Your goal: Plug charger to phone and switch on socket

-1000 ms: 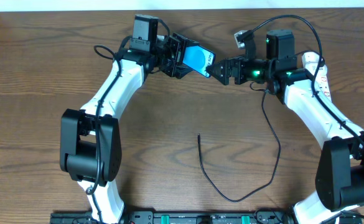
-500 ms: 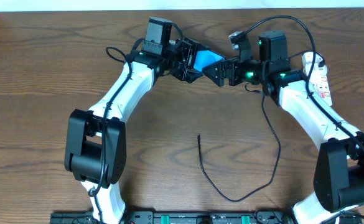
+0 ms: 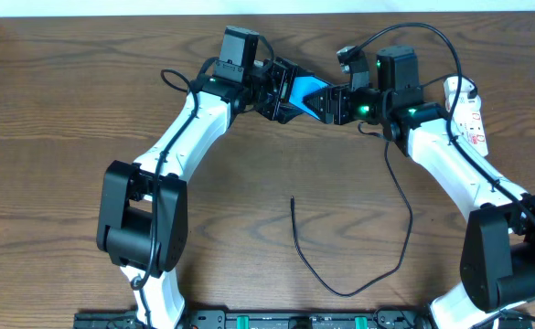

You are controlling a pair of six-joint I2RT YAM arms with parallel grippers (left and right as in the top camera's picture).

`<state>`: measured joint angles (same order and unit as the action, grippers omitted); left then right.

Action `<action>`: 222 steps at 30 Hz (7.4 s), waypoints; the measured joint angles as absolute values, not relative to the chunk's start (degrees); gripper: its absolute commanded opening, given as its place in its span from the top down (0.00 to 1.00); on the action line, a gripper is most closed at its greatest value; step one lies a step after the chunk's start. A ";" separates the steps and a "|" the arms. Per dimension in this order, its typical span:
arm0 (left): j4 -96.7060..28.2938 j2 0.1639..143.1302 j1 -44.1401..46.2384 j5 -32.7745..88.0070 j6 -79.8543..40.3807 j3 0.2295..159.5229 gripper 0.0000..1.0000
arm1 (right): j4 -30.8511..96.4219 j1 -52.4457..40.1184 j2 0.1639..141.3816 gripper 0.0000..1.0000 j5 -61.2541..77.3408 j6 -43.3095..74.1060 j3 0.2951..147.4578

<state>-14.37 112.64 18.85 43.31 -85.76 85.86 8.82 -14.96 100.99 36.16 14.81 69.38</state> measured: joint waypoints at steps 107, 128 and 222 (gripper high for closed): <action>11.97 112.05 17.04 32.88 -90.72 86.02 0.01 | -21.32 -11.92 101.01 0.99 45.10 99.00 69.36; 11.94 112.05 17.04 33.12 -91.70 86.02 0.70 | -21.32 -12.21 101.01 0.99 45.89 99.70 69.36; 11.86 112.05 -2.74 88.18 -61.43 86.08 0.93 | 45.17 -25.87 101.14 0.01 18.90 27.29 70.08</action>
<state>11.86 112.05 -2.74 88.18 -61.43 86.08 45.17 -25.87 101.14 18.90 27.29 70.08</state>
